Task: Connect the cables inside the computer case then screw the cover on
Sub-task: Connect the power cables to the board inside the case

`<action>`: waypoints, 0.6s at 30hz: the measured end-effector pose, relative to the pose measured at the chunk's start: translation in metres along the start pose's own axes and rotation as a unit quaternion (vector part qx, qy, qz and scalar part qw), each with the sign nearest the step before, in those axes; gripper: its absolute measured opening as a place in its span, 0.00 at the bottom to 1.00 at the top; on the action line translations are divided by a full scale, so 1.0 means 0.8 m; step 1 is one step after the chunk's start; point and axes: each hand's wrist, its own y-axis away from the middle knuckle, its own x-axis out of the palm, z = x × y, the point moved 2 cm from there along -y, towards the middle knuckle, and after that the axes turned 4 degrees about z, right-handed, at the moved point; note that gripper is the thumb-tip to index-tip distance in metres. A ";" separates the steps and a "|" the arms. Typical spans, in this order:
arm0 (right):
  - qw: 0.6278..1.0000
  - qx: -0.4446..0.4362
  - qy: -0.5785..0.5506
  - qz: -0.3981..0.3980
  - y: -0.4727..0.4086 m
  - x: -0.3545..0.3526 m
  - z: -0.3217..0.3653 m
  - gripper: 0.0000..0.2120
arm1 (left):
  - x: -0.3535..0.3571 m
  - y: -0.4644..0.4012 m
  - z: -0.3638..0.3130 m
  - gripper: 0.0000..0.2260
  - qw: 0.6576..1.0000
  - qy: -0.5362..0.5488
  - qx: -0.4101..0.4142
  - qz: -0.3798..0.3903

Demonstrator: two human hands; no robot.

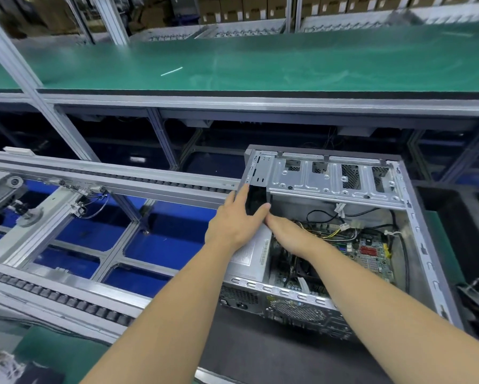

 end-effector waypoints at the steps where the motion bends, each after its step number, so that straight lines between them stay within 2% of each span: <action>1: 0.998 -0.023 0.024 -0.059 0.003 -0.007 0.001 0.29 | 0.000 0.002 -0.003 0.37 0.999 -0.036 0.016 -0.005; 3: 0.978 -0.048 0.046 -0.200 0.011 -0.032 0.002 0.24 | 0.002 0.005 -0.008 0.36 0.993 -0.101 0.064 -0.012; 4: 0.966 -0.044 0.084 -0.242 0.014 -0.046 0.001 0.23 | 0.003 0.006 -0.010 0.34 0.988 -0.130 0.083 -0.012; 5: 0.958 -0.030 0.156 -0.240 0.015 -0.058 -0.002 0.20 | 0.004 0.007 -0.011 0.32 0.985 -0.149 0.091 -0.009; 7: 0.938 0.028 0.309 -0.155 0.015 -0.062 -0.011 0.15 | 0.003 0.007 -0.011 0.27 0.983 -0.159 0.092 0.002; 8: 0.928 0.059 0.350 -0.114 0.014 -0.057 -0.015 0.14 | 0.004 0.008 -0.011 0.26 0.984 -0.153 0.091 0.006; 10: 0.922 0.100 0.365 -0.078 0.010 -0.044 -0.021 0.21 | 0.003 0.011 -0.011 0.24 0.991 -0.114 0.071 0.004; 12: 0.910 0.127 0.388 -0.076 0.000 -0.034 -0.023 0.26 | 0.000 0.014 -0.013 0.24 0.996 -0.085 0.038 -0.003; 14: 0.883 0.148 0.439 -0.074 -0.009 -0.028 -0.020 0.26 | -0.001 0.017 -0.014 0.25 0.995 -0.094 0.027 -0.001; 16: 0.850 0.146 0.500 -0.082 -0.016 -0.022 -0.016 0.21 | -0.004 0.019 -0.014 0.26 0.995 -0.092 0.024 0.001; 18: 0.832 0.111 0.528 -0.129 -0.023 -0.020 -0.014 0.14 | -0.006 0.019 -0.014 0.27 0.997 -0.080 0.020 -0.002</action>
